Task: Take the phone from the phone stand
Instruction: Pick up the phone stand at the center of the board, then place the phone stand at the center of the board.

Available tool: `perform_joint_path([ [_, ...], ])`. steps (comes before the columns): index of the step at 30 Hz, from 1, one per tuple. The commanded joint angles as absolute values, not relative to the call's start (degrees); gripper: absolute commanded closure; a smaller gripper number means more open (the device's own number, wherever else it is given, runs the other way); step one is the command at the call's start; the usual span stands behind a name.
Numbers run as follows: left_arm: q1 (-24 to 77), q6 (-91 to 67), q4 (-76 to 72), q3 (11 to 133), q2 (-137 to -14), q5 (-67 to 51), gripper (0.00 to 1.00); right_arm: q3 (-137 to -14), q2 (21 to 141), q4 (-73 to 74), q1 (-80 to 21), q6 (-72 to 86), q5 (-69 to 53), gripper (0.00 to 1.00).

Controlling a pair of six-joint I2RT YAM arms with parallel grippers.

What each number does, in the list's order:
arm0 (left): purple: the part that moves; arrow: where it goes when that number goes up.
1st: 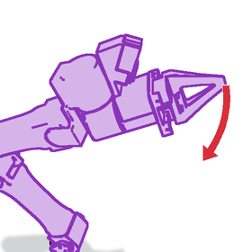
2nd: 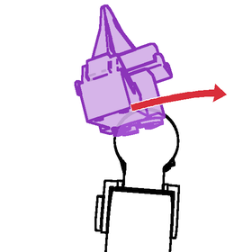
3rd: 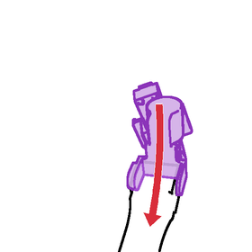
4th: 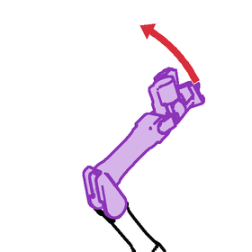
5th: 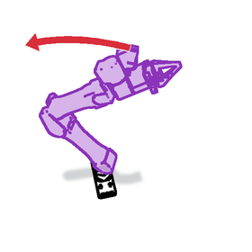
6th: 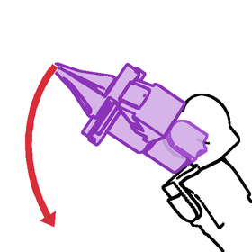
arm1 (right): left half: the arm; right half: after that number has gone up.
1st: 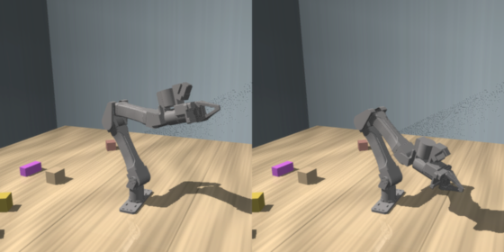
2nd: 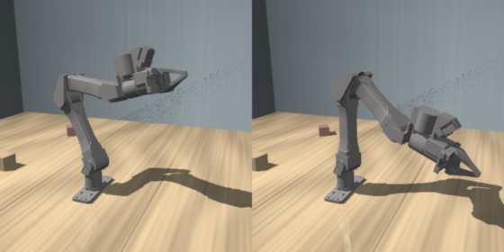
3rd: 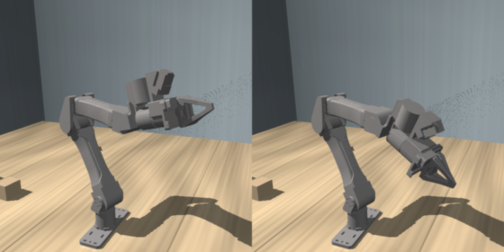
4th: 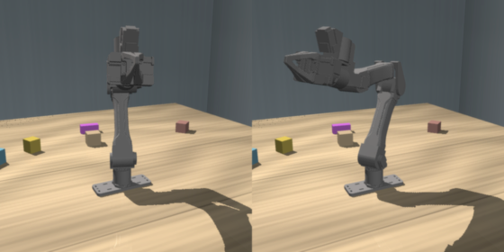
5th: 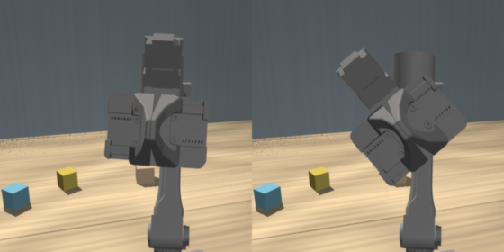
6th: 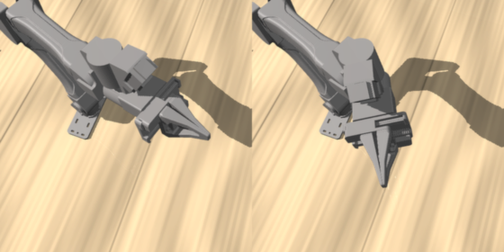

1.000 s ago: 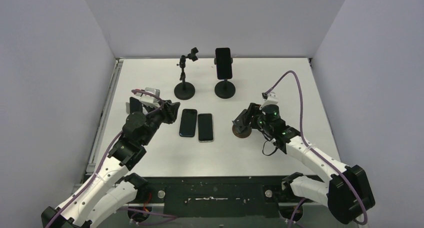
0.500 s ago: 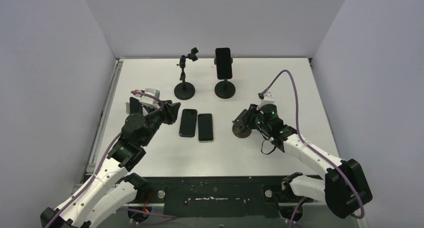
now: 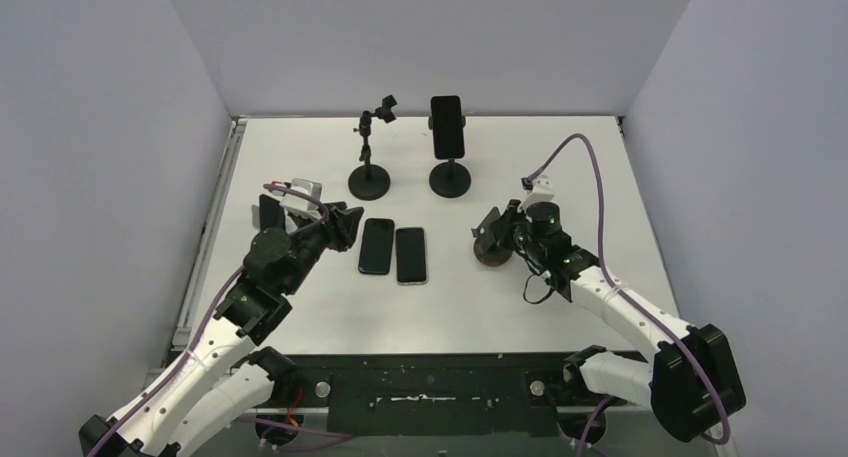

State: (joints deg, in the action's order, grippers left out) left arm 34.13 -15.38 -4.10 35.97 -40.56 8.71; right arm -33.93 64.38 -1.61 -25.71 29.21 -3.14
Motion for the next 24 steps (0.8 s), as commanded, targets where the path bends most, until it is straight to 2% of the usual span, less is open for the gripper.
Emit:
perform_joint_path([
  [1,34.76,-14.41,-7.25,35.87,-39.36,8.00,0.61,-40.41,65.28,-9.10,-22.18,27.54,-0.52,1.00],
  [6,35.25,-14.41,-6.82,35.99,-38.73,7.91,0.61,-41.43,70.83,-19.83,-14.45,29.99,-6.55,1.00],
  [14,35.41,-14.15,-6.44,36.07,-37.77,7.22,0.60,-47.25,83.90,-29.28,-5.49,33.63,-14.38,1.00],
  [17,35.33,-14.14,-6.29,36.02,-37.71,7.24,0.56,-50.25,88.54,-30.84,-3.59,34.36,-16.92,1.00],
  [24,35.07,-14.00,-6.55,35.99,-38.41,6.62,0.55,-56.44,97.16,-31.50,-1.77,34.63,-21.26,1.00],
])
